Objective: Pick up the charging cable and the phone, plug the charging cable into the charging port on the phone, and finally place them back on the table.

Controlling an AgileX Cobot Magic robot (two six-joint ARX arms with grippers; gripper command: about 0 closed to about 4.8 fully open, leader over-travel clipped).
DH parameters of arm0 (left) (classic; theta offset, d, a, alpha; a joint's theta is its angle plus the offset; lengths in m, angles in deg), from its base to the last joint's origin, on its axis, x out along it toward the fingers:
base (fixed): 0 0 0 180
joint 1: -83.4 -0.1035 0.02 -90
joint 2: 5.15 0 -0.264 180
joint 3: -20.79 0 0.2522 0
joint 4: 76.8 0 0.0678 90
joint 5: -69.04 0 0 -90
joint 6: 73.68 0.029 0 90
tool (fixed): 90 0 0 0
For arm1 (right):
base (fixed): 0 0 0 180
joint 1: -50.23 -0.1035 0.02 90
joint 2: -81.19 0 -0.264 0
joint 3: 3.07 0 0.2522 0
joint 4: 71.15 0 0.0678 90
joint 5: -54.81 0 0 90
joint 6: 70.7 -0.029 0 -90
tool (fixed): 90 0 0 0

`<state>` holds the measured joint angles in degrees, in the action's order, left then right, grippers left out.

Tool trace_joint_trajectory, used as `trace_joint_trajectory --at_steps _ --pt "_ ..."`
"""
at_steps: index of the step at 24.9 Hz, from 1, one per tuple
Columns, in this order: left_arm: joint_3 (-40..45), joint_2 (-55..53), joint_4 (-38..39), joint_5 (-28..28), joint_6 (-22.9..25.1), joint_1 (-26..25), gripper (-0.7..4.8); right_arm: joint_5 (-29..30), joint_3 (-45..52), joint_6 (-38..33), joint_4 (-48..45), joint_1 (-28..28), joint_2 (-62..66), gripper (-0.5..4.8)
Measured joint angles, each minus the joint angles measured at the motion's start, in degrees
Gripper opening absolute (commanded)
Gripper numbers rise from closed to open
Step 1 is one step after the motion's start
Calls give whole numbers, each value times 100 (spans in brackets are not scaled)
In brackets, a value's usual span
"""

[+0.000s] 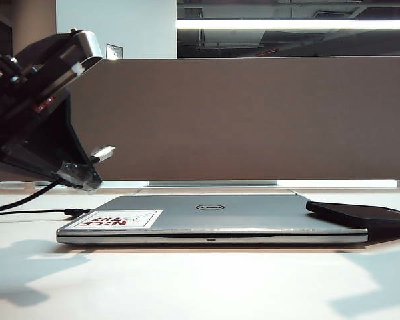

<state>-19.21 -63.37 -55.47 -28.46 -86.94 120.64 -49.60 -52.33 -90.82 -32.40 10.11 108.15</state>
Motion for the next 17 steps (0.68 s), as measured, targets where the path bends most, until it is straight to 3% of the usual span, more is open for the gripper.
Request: trace_joint_trajectory --at_steps 6,12,17 --pt "0 0 0 2 -76 -7 -6 1069 2 -337 417 1604 2 -4" --pt "0 0 -2 2 -76 -7 -6 2140 254 -627 420 2734 96 -3" --pt "0 2 -13 2 -74 -7 -6 3222 855 -1545 127 3613 120 -4"
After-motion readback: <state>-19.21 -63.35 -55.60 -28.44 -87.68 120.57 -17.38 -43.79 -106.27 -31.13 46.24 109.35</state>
